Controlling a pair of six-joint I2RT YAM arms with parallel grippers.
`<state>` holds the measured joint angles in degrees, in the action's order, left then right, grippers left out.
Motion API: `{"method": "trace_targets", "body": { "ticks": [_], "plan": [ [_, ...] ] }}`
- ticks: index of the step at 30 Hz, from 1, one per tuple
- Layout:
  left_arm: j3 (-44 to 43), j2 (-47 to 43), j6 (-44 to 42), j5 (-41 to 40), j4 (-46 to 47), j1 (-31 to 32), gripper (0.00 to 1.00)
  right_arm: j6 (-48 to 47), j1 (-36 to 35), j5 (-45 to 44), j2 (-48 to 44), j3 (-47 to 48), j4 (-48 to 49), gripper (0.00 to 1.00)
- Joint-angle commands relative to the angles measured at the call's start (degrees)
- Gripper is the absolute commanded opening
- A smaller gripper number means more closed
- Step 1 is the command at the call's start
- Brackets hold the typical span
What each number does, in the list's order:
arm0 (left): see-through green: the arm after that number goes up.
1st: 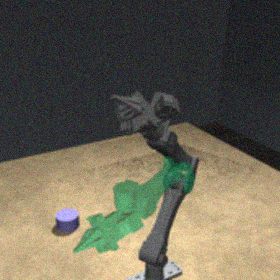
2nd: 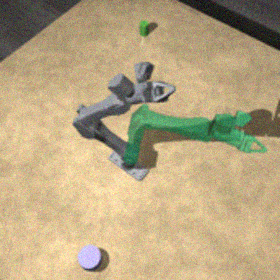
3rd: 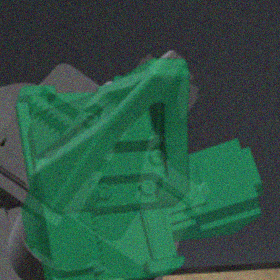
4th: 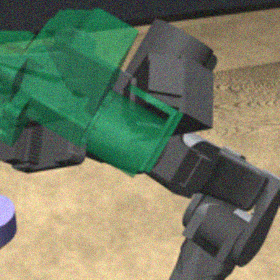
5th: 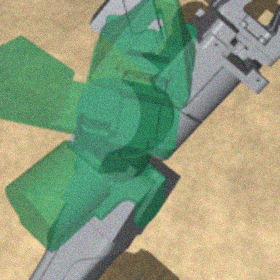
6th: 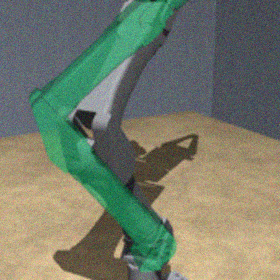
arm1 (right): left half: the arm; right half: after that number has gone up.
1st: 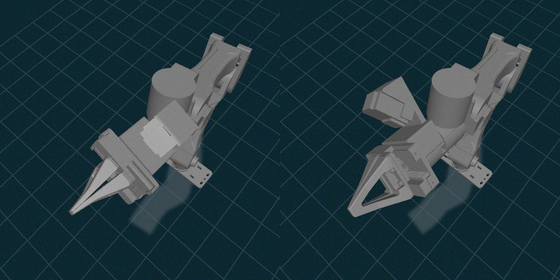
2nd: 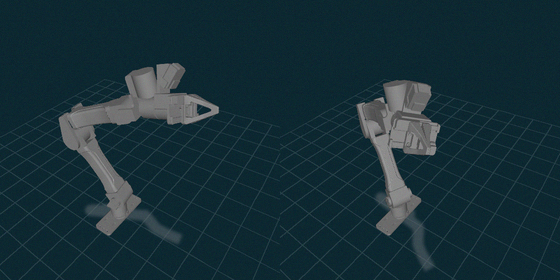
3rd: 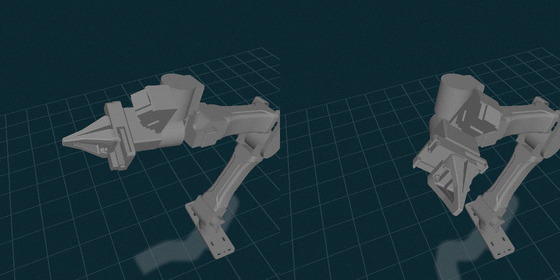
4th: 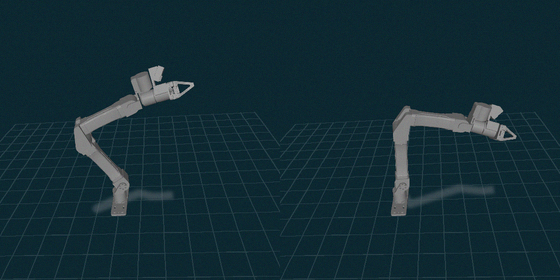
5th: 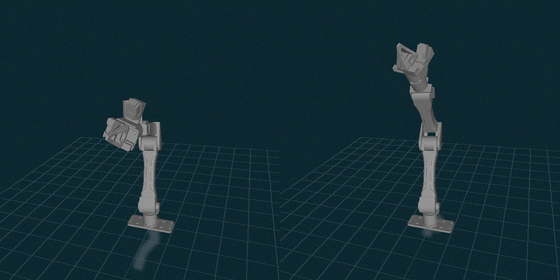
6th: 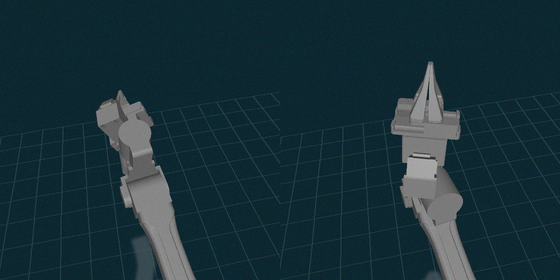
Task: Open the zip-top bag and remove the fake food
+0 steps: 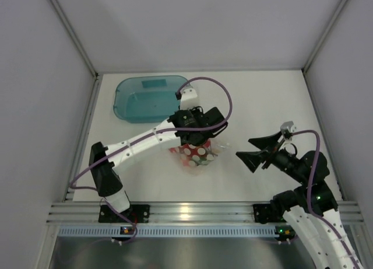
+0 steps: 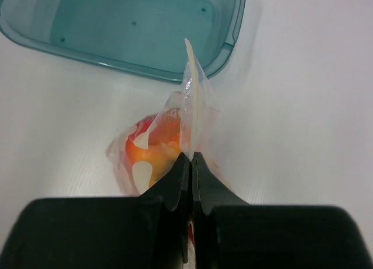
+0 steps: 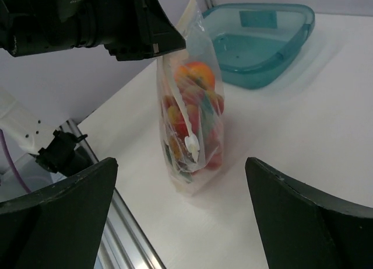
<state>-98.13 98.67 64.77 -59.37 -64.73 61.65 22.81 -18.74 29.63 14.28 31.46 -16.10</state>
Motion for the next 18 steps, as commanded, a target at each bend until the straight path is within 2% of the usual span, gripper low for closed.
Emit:
{"method": "trace_targets", "body": {
  "ticks": [1,6,10,14,18],
  "plan": [
    [2.67,-6.11,11.05,-1.01,-0.31,0.14,0.0,1.09,-0.59,7.28,1.89,-2.19,13.35,0.92],
    [6.1,-9.89,16.34,-0.3,-0.4,0.14,0.0,4.87,-0.68,12.9,6.27,-7.01,24.87,0.79],
    [8.83,-12.62,19.77,-1.18,-0.4,0.14,0.0,5.58,-1.47,15.11,8.56,-10.19,32.61,0.74],
    [10.85,-15.26,21.88,-2.58,-0.4,0.14,0.0,4.35,-5.07,12.57,9.53,-12.82,37.89,0.67],
    [11.12,-17.11,22.77,-2.94,-0.31,0.14,0.0,0.75,-8.85,8.0,10.41,-12.65,39.04,0.65]
  ]
}}
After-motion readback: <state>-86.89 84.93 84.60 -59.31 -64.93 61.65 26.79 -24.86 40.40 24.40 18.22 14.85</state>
